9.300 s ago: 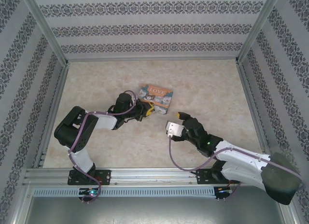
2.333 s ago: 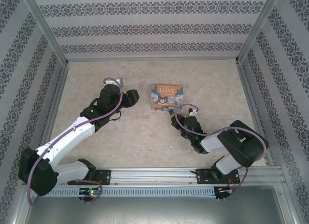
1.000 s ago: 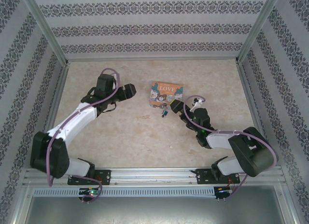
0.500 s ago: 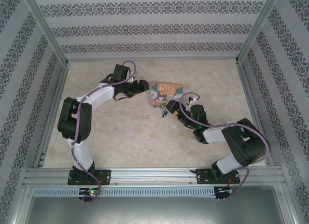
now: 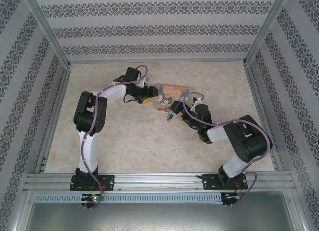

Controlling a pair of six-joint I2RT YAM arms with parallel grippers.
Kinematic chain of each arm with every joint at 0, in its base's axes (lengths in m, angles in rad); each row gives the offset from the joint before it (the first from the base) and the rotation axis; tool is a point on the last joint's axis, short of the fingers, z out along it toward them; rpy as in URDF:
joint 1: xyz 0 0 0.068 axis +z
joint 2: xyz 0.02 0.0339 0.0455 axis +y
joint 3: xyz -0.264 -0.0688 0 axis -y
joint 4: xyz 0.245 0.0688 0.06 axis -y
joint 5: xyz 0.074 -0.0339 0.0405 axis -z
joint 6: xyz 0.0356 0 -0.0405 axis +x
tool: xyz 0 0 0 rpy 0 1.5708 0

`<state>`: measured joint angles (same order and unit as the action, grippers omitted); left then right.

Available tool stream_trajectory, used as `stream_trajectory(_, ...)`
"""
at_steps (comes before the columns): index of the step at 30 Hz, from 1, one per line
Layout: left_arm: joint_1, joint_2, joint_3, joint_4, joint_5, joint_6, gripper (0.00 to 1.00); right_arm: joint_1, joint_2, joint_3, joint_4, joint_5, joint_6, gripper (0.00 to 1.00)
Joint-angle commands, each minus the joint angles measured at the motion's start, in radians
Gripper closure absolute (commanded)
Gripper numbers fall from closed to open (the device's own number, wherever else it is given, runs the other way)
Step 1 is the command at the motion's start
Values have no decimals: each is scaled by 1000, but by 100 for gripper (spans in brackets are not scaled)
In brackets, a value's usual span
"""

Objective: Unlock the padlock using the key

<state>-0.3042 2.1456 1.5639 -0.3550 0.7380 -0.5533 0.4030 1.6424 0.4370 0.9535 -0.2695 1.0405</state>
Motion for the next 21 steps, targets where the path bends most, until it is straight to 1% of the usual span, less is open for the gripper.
stream_trajectory(1,-18,4,-11,-27,30,20,32,-19,20,24,29,-28,-33,2)
stream_trajectory(7,-20,-13,-87,-8,17,15,36,-36,25,52,-13,-47,-87,1)
stream_trajectory(10,-23,-35,-146,-3,12,15,38,-45,33,86,-42,-78,-127,2)
stream_trajectory(16,-26,-125,-306,40,-22,-1,39,-55,48,146,-87,-114,-227,2)
stream_trajectory(21,-27,-200,-418,102,-32,-44,39,-62,74,177,-83,-146,-255,2)
